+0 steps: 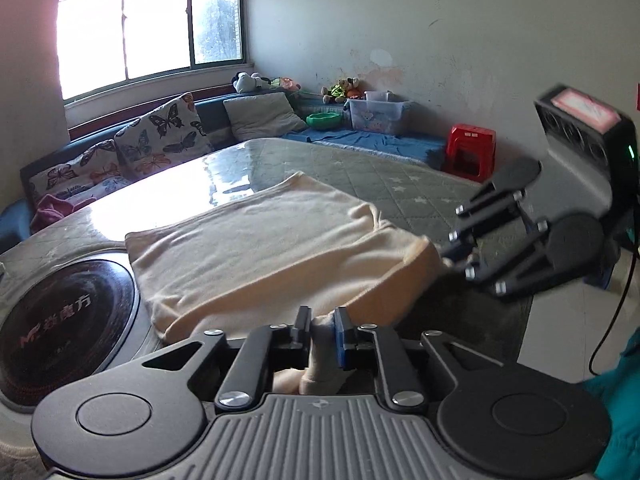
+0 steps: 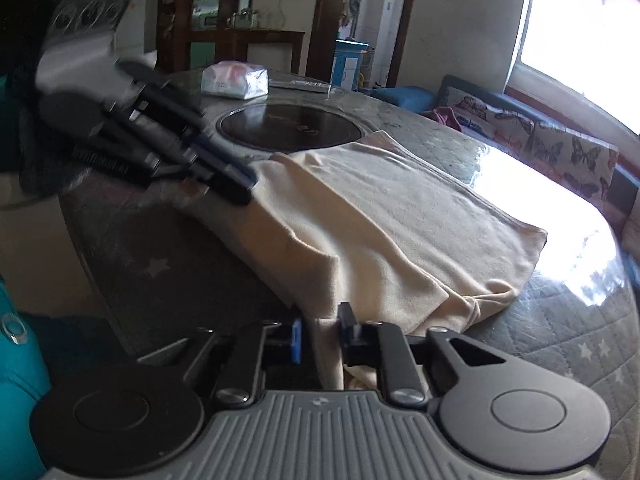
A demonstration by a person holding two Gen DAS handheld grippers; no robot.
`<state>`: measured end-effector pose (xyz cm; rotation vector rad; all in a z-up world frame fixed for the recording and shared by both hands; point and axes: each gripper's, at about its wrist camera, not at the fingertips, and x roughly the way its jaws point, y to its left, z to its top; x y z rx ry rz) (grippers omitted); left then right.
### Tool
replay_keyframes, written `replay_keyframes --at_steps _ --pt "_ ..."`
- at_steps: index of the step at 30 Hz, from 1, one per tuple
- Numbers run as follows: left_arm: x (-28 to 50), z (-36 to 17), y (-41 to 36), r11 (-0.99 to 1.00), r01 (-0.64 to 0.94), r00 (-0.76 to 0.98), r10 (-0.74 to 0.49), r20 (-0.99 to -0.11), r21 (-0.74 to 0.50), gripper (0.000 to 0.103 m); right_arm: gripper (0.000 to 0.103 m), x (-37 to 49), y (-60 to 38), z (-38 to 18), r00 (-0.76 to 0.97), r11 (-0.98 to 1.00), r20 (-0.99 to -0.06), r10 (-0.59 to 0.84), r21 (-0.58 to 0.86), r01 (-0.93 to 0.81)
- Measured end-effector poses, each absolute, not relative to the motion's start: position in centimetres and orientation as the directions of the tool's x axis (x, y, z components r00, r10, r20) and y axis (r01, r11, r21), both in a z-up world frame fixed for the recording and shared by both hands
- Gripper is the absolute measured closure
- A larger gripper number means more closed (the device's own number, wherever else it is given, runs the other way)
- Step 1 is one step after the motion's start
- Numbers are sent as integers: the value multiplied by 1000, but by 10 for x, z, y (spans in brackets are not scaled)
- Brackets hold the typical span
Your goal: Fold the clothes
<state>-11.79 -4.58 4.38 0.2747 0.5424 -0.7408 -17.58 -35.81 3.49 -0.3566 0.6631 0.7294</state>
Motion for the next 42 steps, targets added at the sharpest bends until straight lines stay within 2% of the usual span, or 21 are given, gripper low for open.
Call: replay_keyframes --at_steps 1,3,4,15,16,18,19,21,23,31,38,42 --pt "-122 43 -43 711 700 616 -558 -556 62 82 90 -173 -359 38 554 706 -664 502 -56 -706" --pt "-130 40 -40 718 689 640 -535 -551 103 58 91 -168 -362 43 552 711 -654 517 -31 -702" --pt "-134 38 -38 720 683 652 -524 -548 124 56 91 -165 -362 46 551 715 -649 524 -15 -699" --pt "-144 18 -38 692 654 721 -449 -527 305 54 92 -140 -366 67 587 754 -598 545 44 -655" --pt "-143 16 -38 687 654 724 -447 -525 318 55 93 -139 -367 67 592 760 -595 544 49 -648" --pt "-140 14 -37 687 650 727 -441 -526 323 69 93 -138 -368 67 602 769 -587 541 55 -637" --pt "-138 14 -35 691 650 726 -442 -526 316 70 93 -139 -369 66 607 773 -584 539 57 -632" --pt "-138 18 -32 696 650 727 -452 -518 305 81 93 -143 -371 63 616 781 -577 536 62 -621" --pt "-139 24 -30 700 650 727 -459 -511 296 87 94 -147 -373 62 625 788 -567 537 73 -611" --pt "-163 49 -28 675 689 696 -515 -501 262 90 94 -178 -388 74 664 792 -498 558 82 -605" --pt "-199 81 -12 683 718 638 -570 -517 133 90 94 -227 -399 97 639 762 -487 595 90 -641" --pt "-189 86 -10 703 706 630 -568 -529 87 90 94 -224 -396 103 633 760 -497 594 88 -644"
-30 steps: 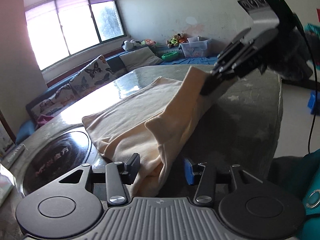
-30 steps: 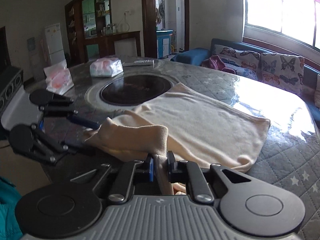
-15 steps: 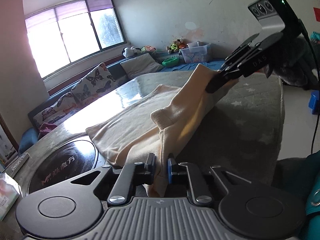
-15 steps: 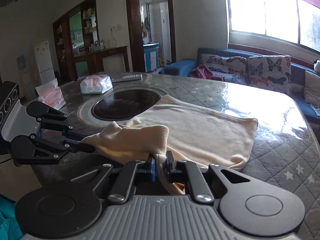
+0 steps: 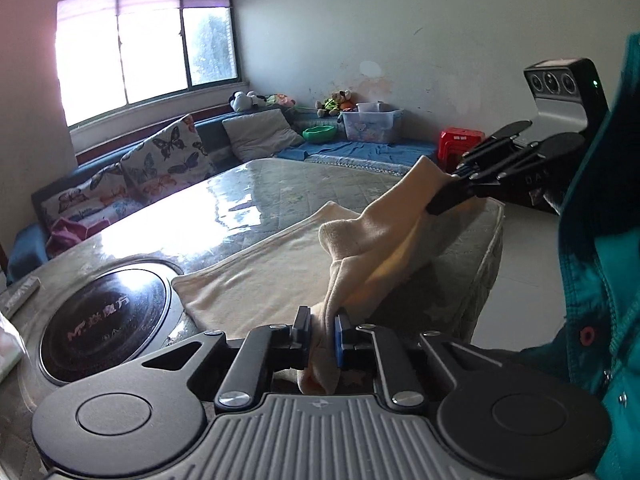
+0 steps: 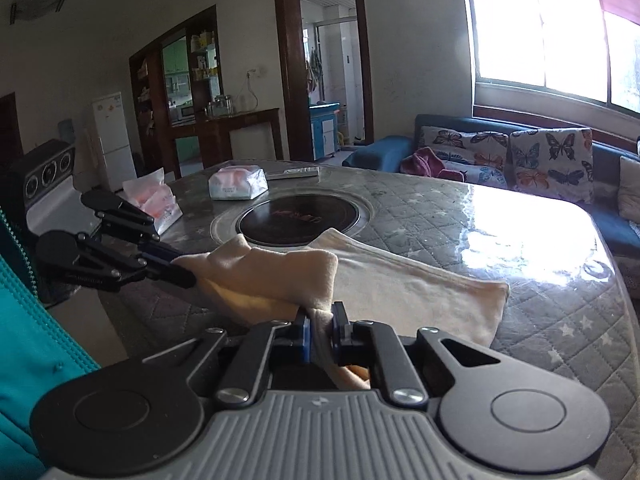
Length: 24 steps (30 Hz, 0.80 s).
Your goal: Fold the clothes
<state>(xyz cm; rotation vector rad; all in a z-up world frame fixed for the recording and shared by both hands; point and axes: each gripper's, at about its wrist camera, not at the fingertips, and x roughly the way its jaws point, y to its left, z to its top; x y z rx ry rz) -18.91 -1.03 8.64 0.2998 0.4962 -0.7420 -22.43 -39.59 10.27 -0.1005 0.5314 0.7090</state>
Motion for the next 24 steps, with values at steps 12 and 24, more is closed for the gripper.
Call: replay_keyframes --at_steps 12,24 --pt "-54 91 -22 803 596 689 -504 -521 11 94 94 -105 -373 109 684 804 -514 518 19 -594" --pt "35 31 -42 907 420 698 -347 -627 -35 82 80 -15 -369 28 699 922 -620 356 114 -369"
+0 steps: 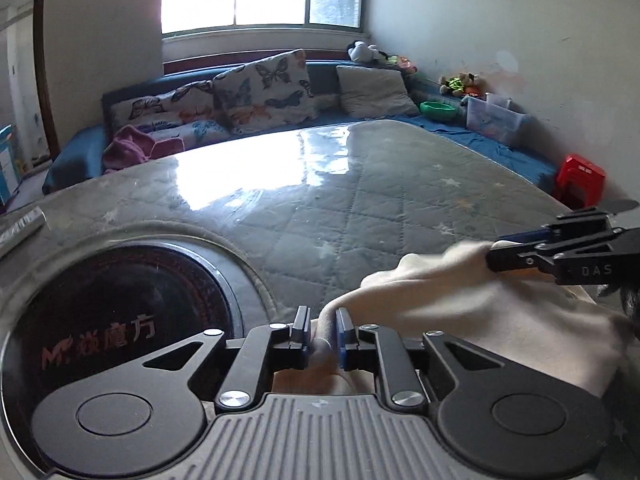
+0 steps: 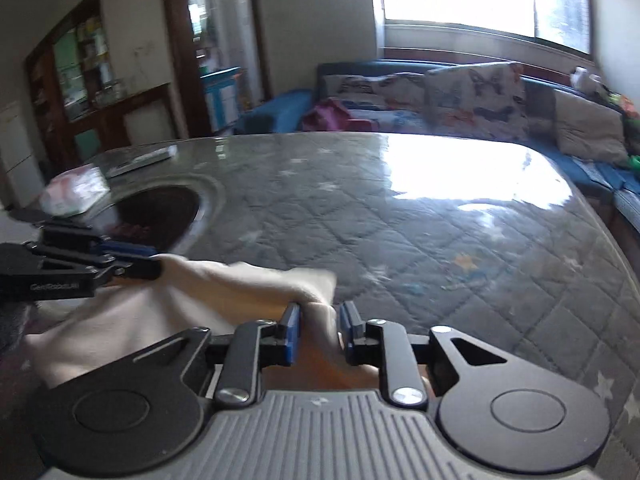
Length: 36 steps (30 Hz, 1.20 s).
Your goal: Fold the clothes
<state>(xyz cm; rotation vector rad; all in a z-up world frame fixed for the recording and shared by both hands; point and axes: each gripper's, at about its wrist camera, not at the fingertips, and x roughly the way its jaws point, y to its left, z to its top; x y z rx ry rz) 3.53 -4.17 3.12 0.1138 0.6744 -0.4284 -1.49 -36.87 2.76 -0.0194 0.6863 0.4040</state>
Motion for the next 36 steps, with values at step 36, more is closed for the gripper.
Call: replay_keyframes --at_steps 36 --pt "45 39 -87 875 440 625 -460 -631 -202 77 80 -5 -370 25 678 928 -640 361 169 -333"
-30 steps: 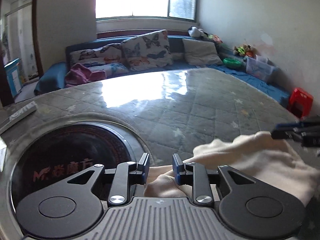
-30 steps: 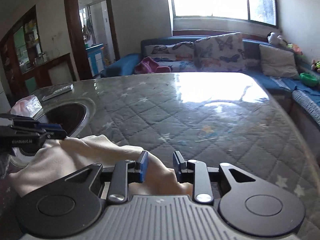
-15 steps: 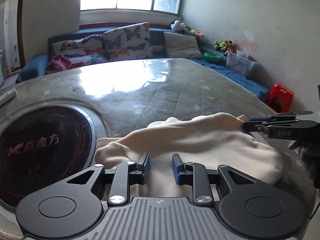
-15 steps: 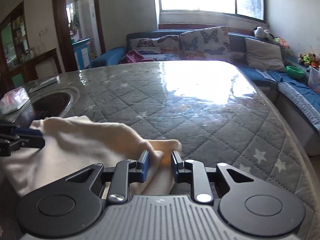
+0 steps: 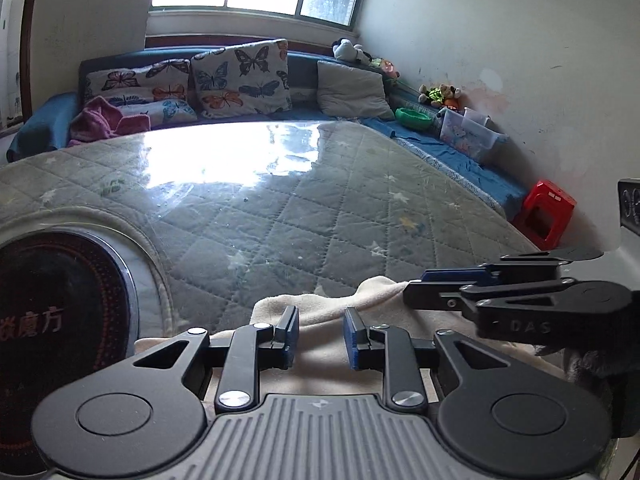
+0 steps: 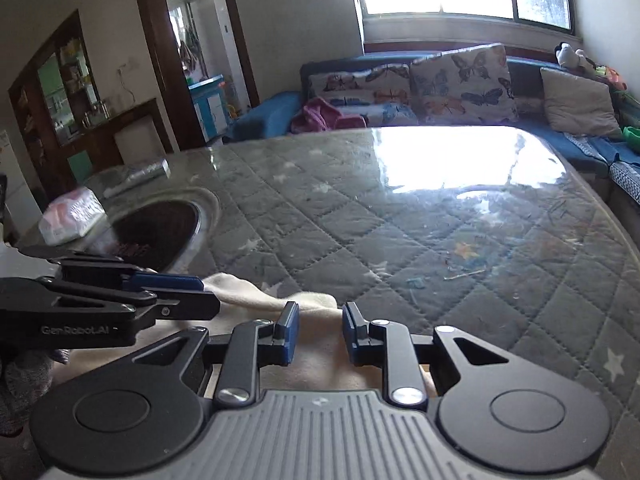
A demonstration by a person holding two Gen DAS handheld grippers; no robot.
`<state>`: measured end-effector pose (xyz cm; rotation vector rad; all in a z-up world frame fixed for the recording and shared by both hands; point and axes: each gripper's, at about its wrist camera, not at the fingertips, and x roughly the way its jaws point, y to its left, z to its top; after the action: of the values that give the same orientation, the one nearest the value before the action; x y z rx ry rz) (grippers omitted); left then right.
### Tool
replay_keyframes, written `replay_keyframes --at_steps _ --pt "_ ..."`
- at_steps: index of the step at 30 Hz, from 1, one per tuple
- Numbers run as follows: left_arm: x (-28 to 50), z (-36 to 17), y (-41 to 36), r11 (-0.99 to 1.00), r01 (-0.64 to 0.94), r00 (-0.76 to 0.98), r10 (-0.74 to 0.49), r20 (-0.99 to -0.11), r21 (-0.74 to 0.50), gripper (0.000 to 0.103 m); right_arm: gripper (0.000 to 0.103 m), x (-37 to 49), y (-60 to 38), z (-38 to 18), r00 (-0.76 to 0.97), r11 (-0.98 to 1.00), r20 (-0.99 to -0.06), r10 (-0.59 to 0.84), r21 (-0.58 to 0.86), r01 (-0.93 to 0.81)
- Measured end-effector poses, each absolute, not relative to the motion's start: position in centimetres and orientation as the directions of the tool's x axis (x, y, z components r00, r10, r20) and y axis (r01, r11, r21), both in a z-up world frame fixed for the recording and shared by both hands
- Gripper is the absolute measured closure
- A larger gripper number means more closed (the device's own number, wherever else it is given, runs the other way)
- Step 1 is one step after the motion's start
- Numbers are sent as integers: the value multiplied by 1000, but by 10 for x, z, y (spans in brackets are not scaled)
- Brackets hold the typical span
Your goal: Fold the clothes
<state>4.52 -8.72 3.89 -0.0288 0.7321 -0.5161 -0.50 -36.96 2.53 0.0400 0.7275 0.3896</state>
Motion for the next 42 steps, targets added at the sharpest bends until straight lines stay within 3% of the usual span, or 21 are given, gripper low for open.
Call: replay_keyframes --at_steps 12,20,31,42 --pt "49 38 -78 873 418 625 -478 -617 -253 75 81 -22 -351 33 687 913 -627 366 101 -395" --pt "-8 64 -51 861 451 677 -501 -538 -235 73 80 -59 -334 37 677 883 -615 405 70 -464" --pt "-57 36 -26 899 374 695 -435 -572 -230 74 79 -107 -304 24 650 818 -595 473 22 -575" --pt "-60 30 -21 912 336 717 -411 -563 -237 74 76 -135 -356 26 701 875 -573 424 59 -481"
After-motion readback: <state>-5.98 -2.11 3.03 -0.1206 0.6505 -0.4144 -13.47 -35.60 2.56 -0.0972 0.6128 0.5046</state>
